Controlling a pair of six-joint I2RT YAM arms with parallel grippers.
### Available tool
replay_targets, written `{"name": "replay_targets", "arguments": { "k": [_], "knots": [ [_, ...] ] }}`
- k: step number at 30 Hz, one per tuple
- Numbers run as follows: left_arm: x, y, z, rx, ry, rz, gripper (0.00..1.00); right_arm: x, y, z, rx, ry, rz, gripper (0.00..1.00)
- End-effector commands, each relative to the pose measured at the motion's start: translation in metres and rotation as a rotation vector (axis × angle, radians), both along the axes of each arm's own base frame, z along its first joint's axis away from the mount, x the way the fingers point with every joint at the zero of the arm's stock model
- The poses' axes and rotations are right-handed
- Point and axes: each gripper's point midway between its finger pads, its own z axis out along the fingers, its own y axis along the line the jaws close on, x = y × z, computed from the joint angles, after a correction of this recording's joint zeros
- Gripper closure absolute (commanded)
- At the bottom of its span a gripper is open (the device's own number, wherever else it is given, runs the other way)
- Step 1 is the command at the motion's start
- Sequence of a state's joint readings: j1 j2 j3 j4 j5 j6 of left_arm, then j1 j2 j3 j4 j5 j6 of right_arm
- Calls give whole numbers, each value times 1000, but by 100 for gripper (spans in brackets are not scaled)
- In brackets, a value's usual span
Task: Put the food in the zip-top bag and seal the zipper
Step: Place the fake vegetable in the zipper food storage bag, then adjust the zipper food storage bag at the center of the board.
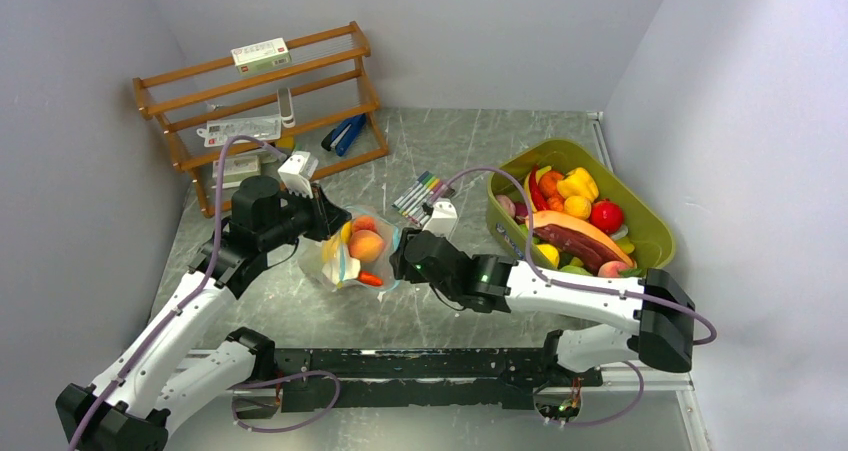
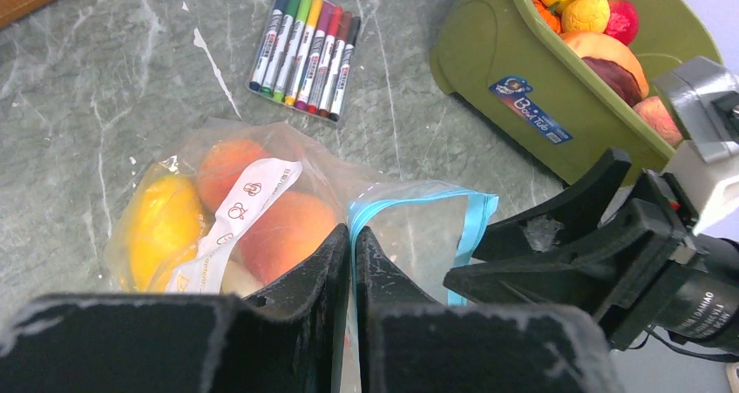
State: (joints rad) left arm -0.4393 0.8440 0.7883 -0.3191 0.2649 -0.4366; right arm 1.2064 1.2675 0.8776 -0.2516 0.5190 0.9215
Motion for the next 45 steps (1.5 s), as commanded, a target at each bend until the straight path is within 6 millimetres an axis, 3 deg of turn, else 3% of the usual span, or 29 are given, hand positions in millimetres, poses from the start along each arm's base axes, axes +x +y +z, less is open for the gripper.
{"name": "replay_targets", "arguments": {
  "k": [1,3,6,7,10,13,20,23,30,36,45],
  "knots": [
    [3,0,15,-18,-40,4,93,9,16,12,92,-4,8,60],
    [2,1,16,-14,-41,2,93,12,18,22,102,-25,12,70],
    [2,3,20,-3,-55,8,93,16,20,46,134,-81,29,98],
    [2,4,23,2,-62,10,93,16,19,58,159,-103,34,100],
    [3,9,28,22,-70,26,93,19,14,79,187,-154,32,100],
    [2,13,30,40,-71,40,93,25,6,86,179,-177,7,100],
    [-1,8,18,29,-65,4,93,42,-6,61,140,-130,-20,100],
    [-3,6,16,23,-66,-11,93,48,-10,61,123,-128,-23,100],
    [-5,2,15,41,-123,-68,93,60,-22,95,45,-190,-27,68],
    [-9,-5,8,45,-167,-138,93,84,-69,106,-46,-198,-111,60],
    [-12,-8,-1,71,-192,-188,93,117,-183,113,-123,-197,-522,60]
  ]
}}
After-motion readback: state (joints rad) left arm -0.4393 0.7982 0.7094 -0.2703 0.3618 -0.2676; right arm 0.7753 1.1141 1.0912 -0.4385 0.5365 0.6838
